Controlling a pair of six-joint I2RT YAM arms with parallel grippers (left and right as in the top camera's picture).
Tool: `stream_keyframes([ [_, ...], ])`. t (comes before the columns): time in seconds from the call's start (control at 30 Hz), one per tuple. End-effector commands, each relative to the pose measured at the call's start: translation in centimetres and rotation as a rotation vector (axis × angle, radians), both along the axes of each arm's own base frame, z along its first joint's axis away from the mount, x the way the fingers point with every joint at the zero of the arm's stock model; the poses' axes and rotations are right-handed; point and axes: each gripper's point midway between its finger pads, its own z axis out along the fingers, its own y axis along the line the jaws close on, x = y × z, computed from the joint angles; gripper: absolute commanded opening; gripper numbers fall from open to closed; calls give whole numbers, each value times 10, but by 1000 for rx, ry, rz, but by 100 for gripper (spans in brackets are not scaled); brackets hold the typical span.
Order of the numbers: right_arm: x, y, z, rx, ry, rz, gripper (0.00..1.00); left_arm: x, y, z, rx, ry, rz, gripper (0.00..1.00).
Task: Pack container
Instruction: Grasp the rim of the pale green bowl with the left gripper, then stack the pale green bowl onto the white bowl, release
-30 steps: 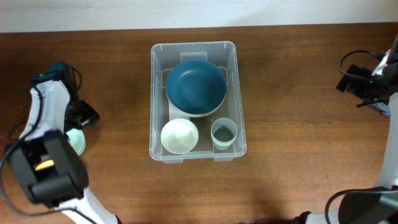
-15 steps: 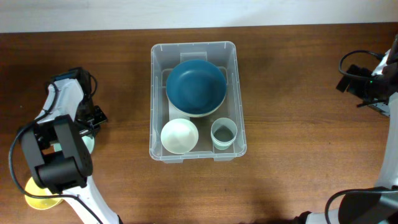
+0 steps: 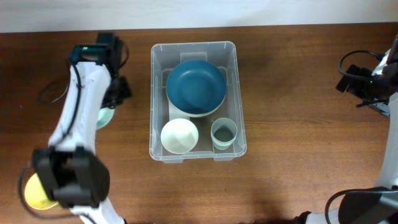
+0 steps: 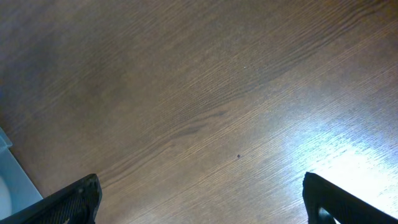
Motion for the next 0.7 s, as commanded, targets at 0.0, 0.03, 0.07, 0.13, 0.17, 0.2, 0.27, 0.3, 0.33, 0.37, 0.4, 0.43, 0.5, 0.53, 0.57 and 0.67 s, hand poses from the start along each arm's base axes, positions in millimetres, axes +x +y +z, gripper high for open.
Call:
stream_keyframes([
  [0.0, -1, 0, -2, 8, 3, -10, 99, -6, -56, 67, -43, -212, -131, 0],
  [0.03, -1, 0, -2, 8, 3, -10, 99, -9, -66, 72, -52, -228, -147, 0],
  [0.07, -1, 0, -2, 8, 3, -10, 99, -13, -80, 77, -63, -244, -176, 1],
  [0.13, -1, 0, -2, 8, 3, -10, 99, -26, -118, 79, -93, -246, -264, 0],
  [0.17, -1, 0, -2, 8, 3, -10, 99, -30, -132, 78, -113, -239, -295, 1],
  [0.2, -1, 0, -2, 8, 3, -10, 99, -34, -145, 75, -131, -231, -322, 1],
  [0.27, -1, 0, -2, 8, 3, -10, 99, -41, -168, 70, -156, -219, -372, 0],
  [0.3, -1, 0, -2, 8, 3, -10, 99, -43, -175, 67, -162, -214, -379, 1],
  [0.33, -1, 0, -2, 8, 3, -10, 99, -46, -183, 64, -166, -206, -382, 0],
  [0.37, -1, 0, -2, 8, 3, -10, 99, -47, -188, 60, -165, -196, -388, 0],
  [0.4, -1, 0, -2, 8, 3, -10, 99, -48, -193, 56, -164, -185, -397, 1],
  [0.43, -1, 0, -2, 8, 3, -10, 99, -50, -198, 51, -163, -170, -407, 0],
  [0.5, -1, 0, -2, 8, 3, -10, 99, -53, -208, 39, -171, -130, -423, 1],
  [0.53, -1, 0, -2, 8, 3, -10, 99, -54, -212, 32, -177, -108, -430, 1],
  [0.57, -1, 0, -2, 8, 3, -10, 99, -55, -214, 27, -179, -93, -433, 0],
  [0.67, -1, 0, -2, 8, 3, -10, 99, -57, -220, 6, -185, -22, -435, 1],
])
